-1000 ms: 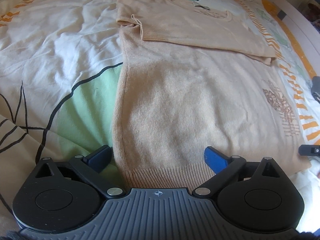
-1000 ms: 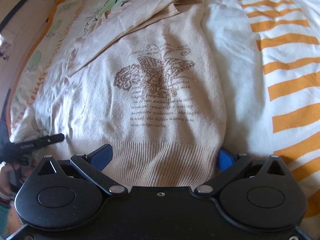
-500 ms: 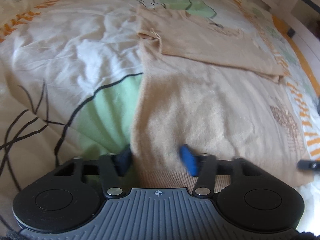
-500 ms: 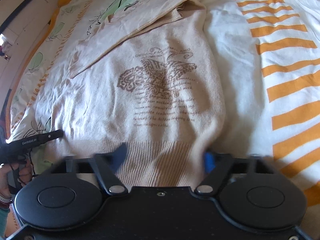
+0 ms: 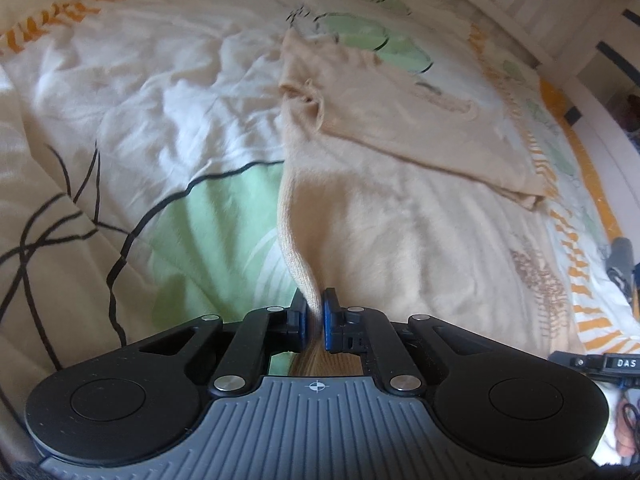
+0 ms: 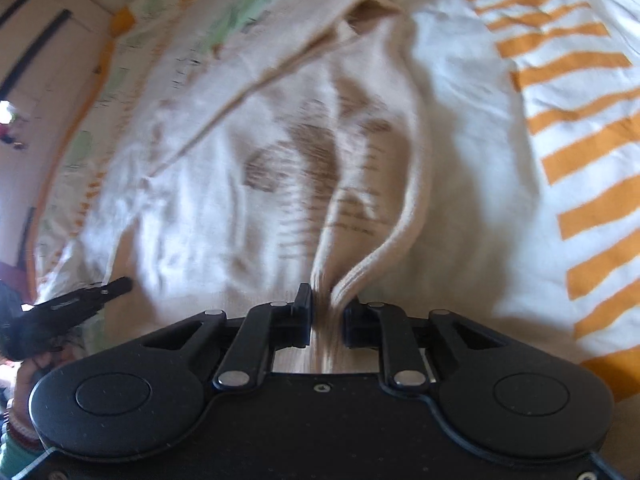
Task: Fold small clothes
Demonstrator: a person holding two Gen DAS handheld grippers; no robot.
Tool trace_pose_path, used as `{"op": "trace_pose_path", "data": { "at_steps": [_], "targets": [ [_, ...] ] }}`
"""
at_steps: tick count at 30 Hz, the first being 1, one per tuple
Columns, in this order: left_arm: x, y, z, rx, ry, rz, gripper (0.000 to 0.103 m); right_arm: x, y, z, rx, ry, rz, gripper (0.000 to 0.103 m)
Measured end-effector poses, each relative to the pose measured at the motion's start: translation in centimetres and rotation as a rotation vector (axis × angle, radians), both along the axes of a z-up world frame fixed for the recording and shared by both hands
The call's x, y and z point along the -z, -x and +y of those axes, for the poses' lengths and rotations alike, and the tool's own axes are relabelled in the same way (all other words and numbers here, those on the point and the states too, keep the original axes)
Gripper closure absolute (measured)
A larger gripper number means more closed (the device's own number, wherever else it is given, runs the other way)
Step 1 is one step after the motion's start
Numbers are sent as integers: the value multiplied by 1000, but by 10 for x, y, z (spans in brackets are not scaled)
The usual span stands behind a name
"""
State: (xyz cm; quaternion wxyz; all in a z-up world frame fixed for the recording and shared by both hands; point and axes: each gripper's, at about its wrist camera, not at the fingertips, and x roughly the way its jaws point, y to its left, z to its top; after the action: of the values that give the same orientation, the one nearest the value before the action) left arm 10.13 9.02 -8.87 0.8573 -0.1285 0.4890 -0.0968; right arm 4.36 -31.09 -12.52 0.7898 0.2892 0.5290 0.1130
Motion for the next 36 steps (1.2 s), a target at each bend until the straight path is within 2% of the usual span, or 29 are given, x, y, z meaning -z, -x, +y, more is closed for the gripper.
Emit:
{"op": "trace_pose_path", "data": {
  "at_steps": [3, 5, 7, 8, 9, 11, 12, 14, 15, 17, 18, 22, 26, 29, 31, 33, 34, 36],
  "targets": [
    [7, -4, -1, -10, -10, 31, 95, 5, -2, 1, 15, 11, 23, 75],
    [8, -5, -3, -11, -20, 36, 94, 6, -4, 2, 20, 7, 27, 68],
    [9, -5, -4, -9, -28, 37, 94, 7, -5, 4, 12, -23, 22, 52],
    [10, -6, -4, -8, -31, 37, 94, 6, -5, 6, -4, -57, 9, 36],
    [10, -6, -4, -8, -31, 37, 94, 6, -6, 9, -22, -98, -6, 14],
    [10, -6, -5, -9, -26, 38, 90, 8, -9, 19, -43, -140, -24, 0],
    [10, -6, -5, -4, -22, 37, 87, 7, -10, 25, -48, -99, -27, 0],
    [9, -6, -8, 28, 9, 28, 63, 2, -12, 42, -87, 4, -44, 0],
    [8, -5, -10, 49, 14, 22, 58, -1, -12, 50, -99, 45, -51, 0],
    [7, -5, -21, 95, -15, 13, 44, -2, -9, 60, -88, 103, -69, 0],
    [7, -5, -26, 111, -36, 12, 41, -1, -7, 62, -67, 112, -76, 0],
    [10, -2, -44, 142, -96, -10, 23, 1, 7, 54, 34, 49, -113, 0],
    [13, -2, -42, 137, -40, -20, 8, 10, 8, 24, 156, -150, -86, 0],
    [15, -5, -37, 117, 11, -12, 7, 15, 1, 10, 181, -241, -43, 0],
    [14, -5, -39, 126, -1, -14, 8, 17, 0, 7, 189, -264, -43, 0],
    [12, -2, -42, 133, -39, -22, 15, 15, 1, 8, 166, -255, -46, 0],
    [10, 0, -43, 126, -61, -26, 25, 13, 2, 9, 154, -244, -43, 2],
    [7, 2, -40, 105, -83, -28, 37, 6, 1, 12, 121, -194, -29, 16]
  ]
}}
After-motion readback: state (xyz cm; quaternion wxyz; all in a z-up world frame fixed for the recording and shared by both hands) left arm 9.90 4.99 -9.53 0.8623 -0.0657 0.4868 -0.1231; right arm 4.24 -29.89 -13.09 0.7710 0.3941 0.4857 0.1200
